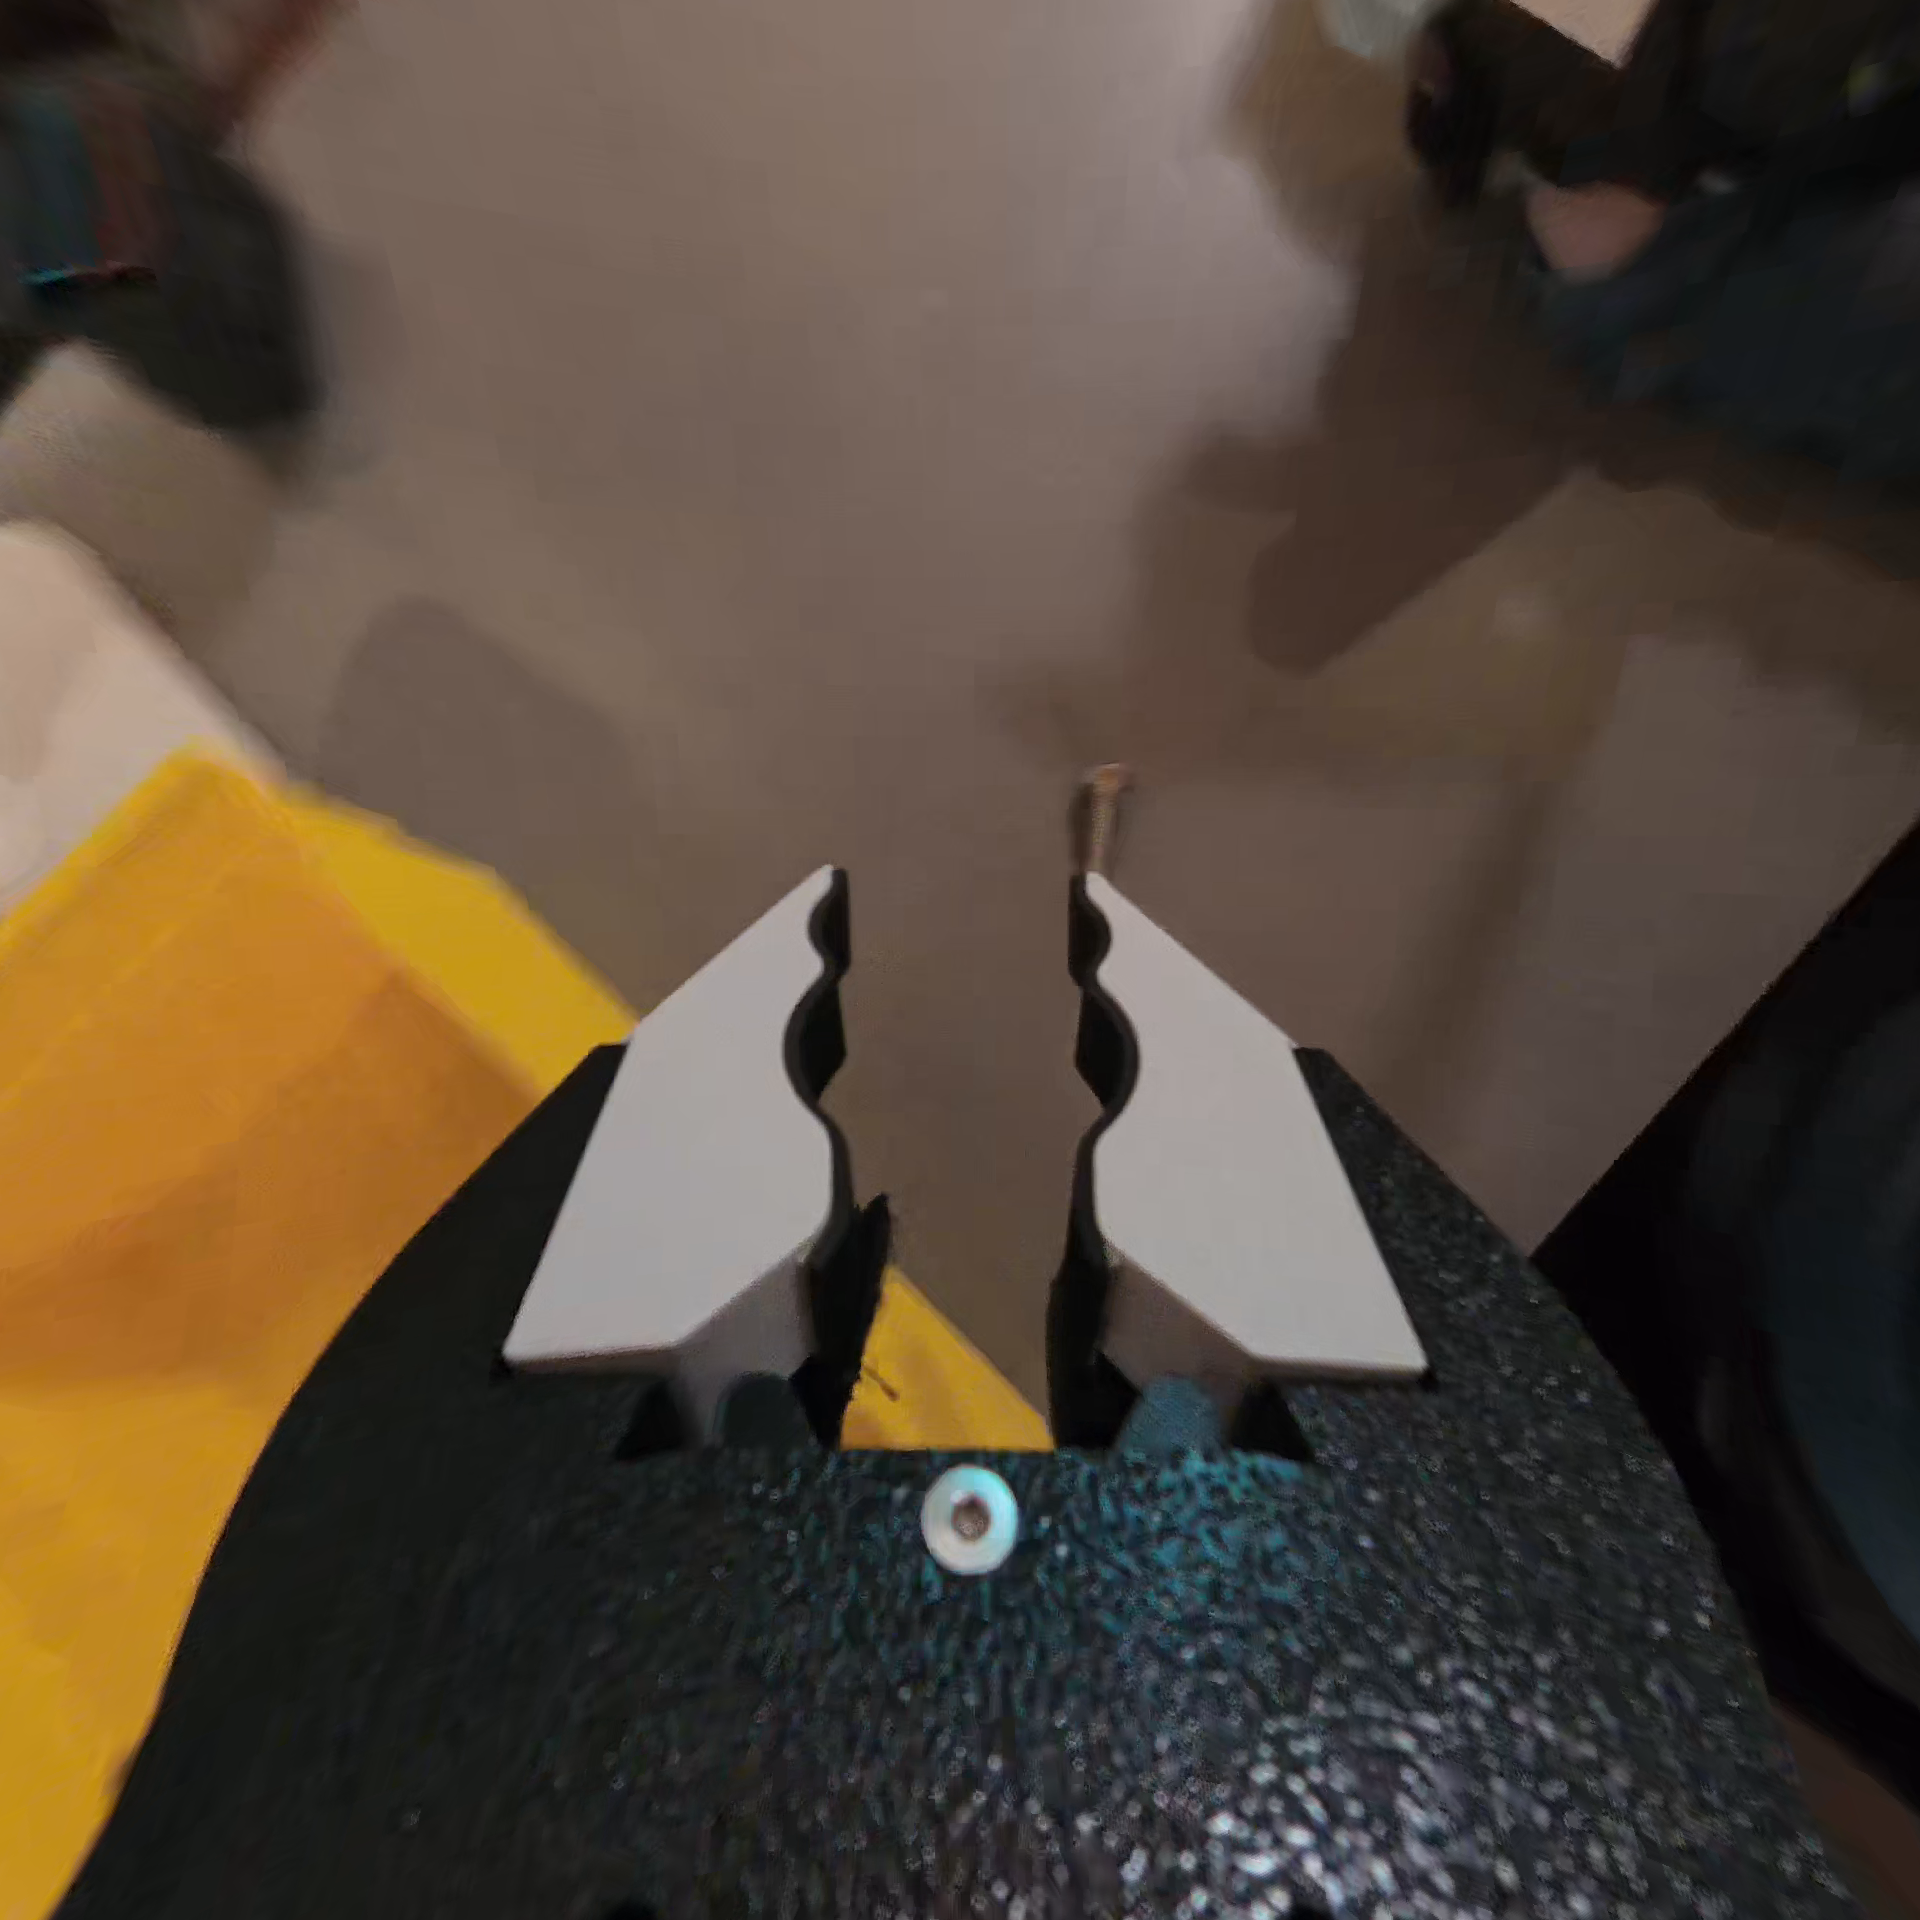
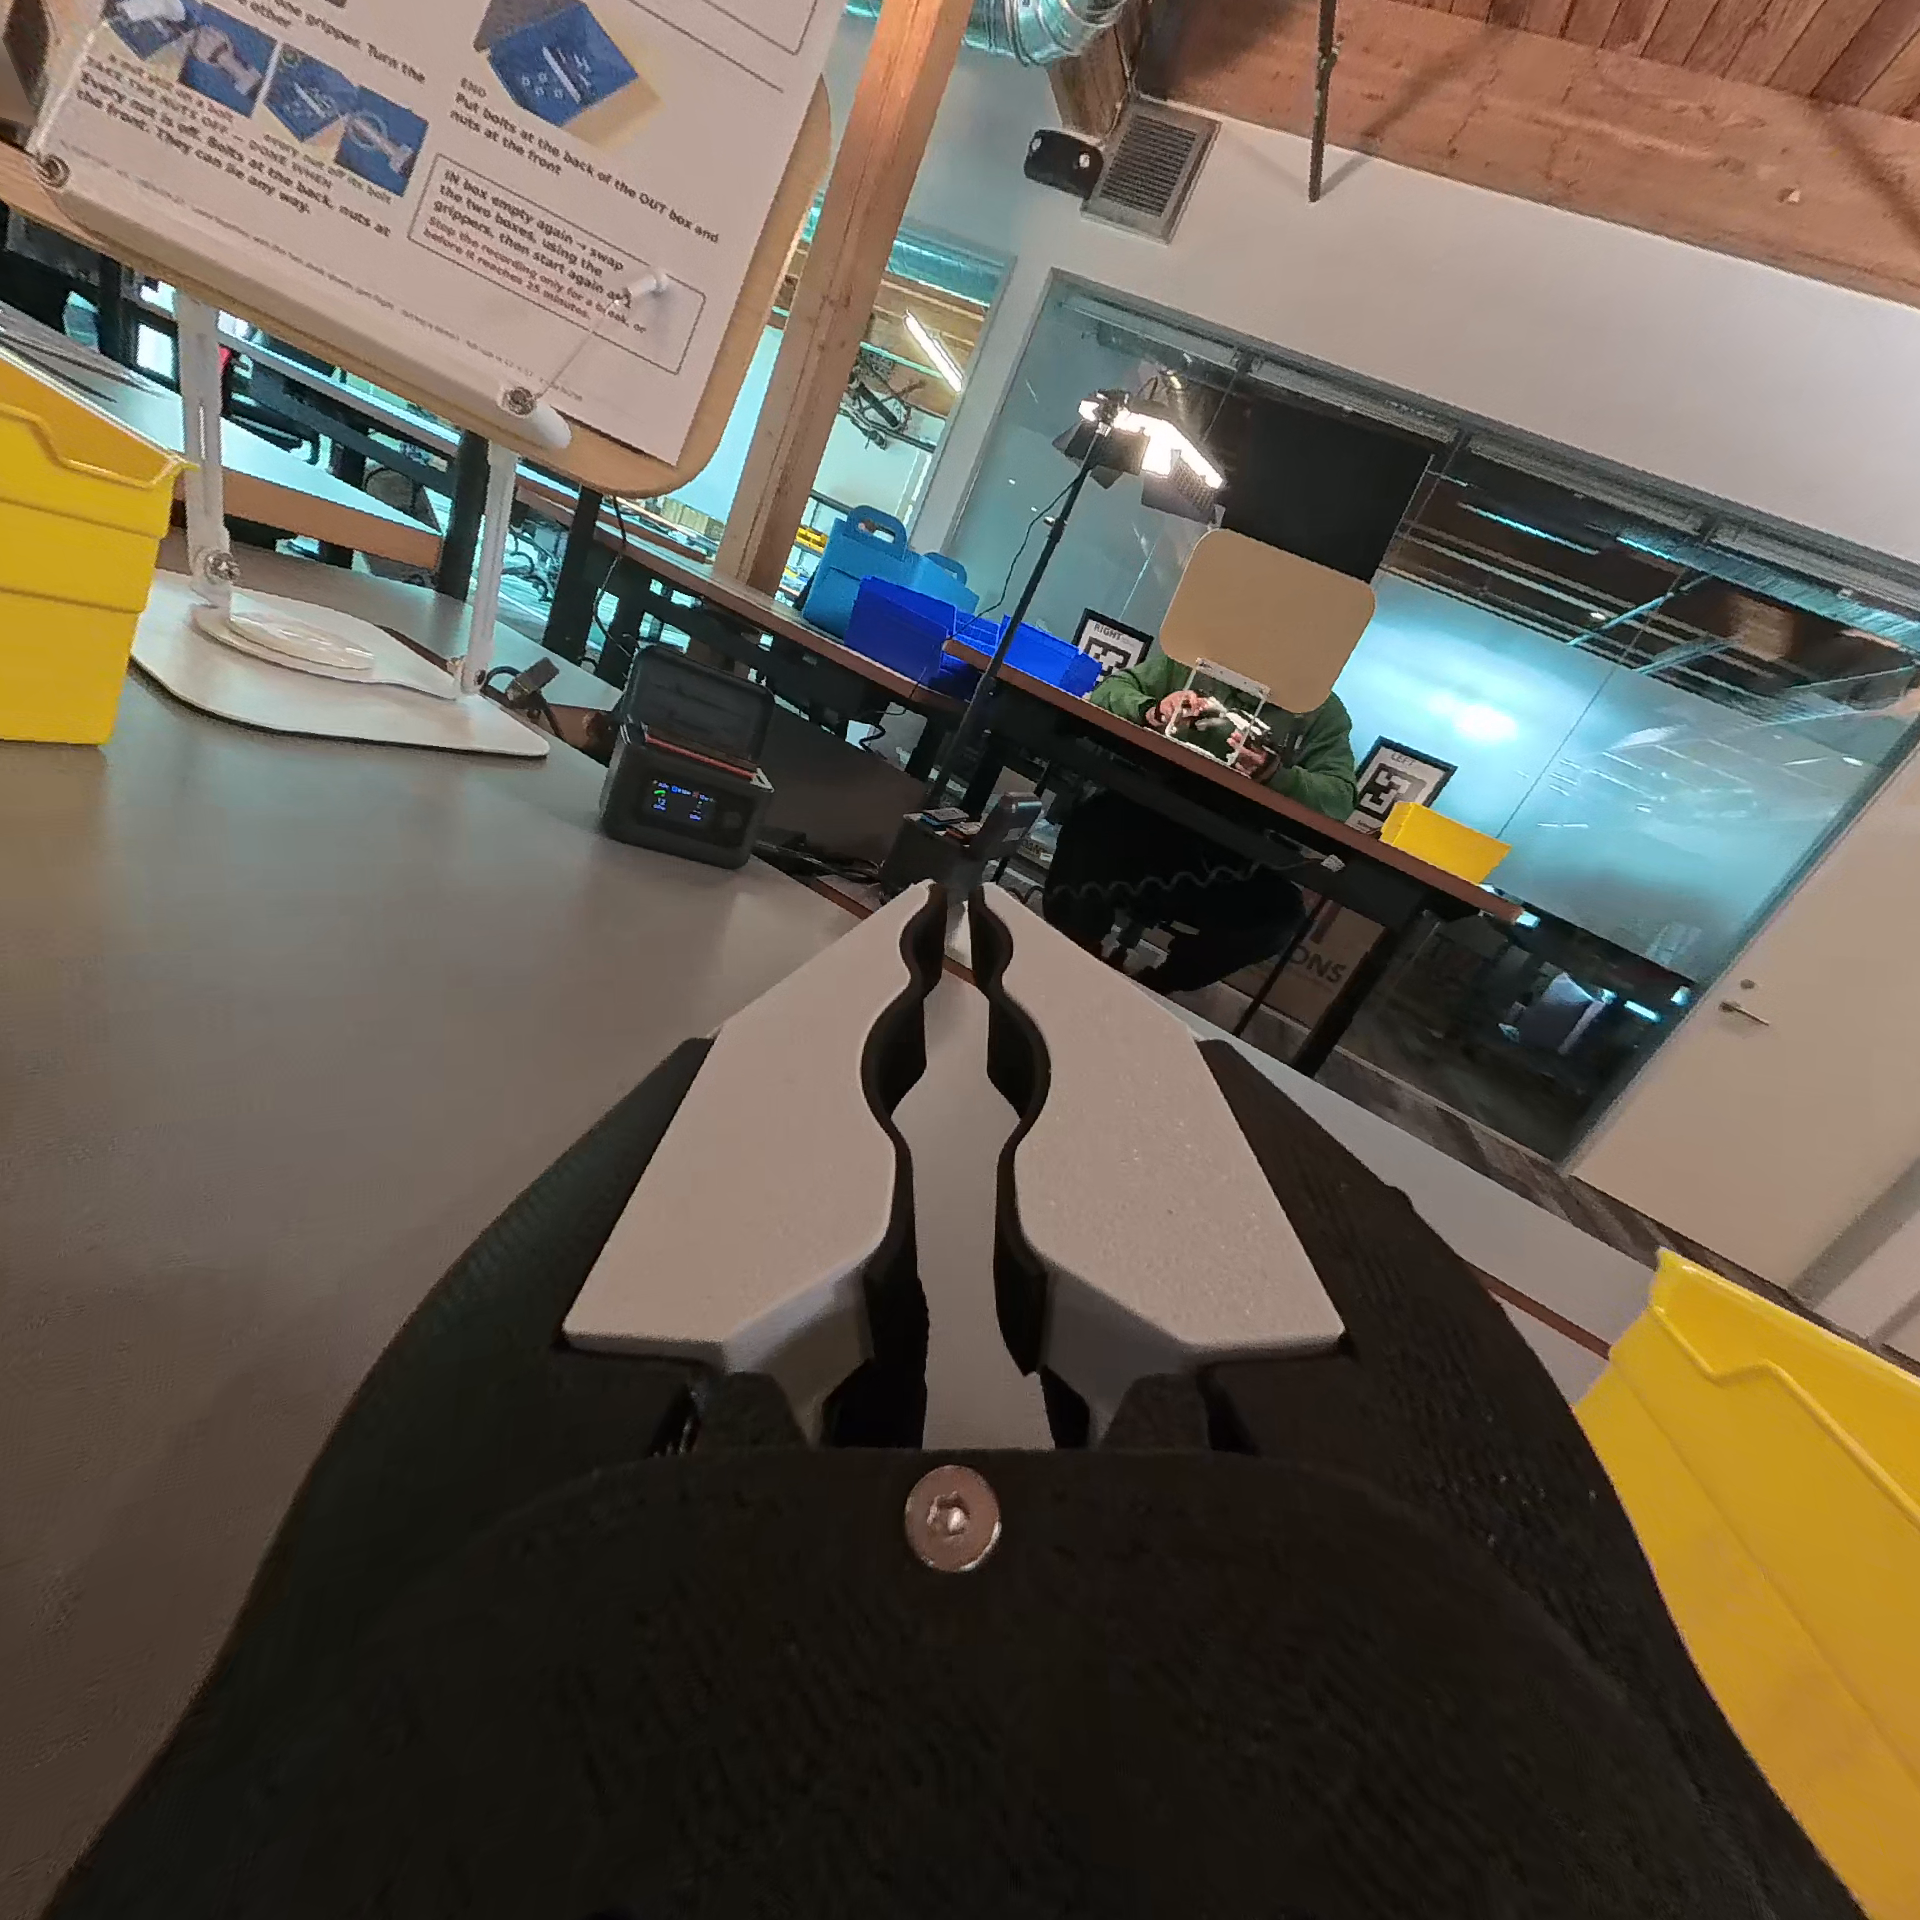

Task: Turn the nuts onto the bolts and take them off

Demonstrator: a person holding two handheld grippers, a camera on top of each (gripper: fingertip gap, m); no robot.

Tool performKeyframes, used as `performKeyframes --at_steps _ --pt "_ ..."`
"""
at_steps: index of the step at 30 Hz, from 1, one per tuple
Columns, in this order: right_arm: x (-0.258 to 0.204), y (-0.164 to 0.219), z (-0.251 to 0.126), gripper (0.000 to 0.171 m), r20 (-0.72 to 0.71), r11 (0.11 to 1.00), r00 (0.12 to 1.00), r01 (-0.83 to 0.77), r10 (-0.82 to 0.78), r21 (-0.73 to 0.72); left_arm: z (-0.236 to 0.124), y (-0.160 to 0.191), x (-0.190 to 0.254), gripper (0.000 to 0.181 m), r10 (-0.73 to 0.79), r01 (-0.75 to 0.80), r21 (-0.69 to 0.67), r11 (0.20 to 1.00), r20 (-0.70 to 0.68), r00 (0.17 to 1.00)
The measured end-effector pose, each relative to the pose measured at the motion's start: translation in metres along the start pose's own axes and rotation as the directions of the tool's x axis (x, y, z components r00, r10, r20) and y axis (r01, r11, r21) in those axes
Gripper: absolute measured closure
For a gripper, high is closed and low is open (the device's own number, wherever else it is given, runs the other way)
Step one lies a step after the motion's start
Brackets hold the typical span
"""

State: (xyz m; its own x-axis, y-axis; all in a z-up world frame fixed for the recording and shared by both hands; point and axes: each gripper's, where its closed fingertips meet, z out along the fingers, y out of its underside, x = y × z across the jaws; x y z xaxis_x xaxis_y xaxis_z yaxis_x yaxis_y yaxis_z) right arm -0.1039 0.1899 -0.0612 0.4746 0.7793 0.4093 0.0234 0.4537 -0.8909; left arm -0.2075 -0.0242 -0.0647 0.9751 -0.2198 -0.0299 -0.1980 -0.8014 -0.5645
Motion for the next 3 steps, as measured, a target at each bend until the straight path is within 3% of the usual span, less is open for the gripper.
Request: performKeyframes --at_steps 1,3 --pt "0.0 0.0 0.0 0.168 0.0 1.0 1.0 0.002 -0.002 -0.002 -0.015 0.009 -0.016 0.139 -0.056 0.055 0.01 0.998 0.054 0.997" --pt "-0.001 0.0 0.001 0.168 0.002 1.0 1.0 0.004 -0.004 -0.004 -0.039 0.041 -0.05 0.141 -0.18 0.184 -0.004 0.983 0.173 0.968"
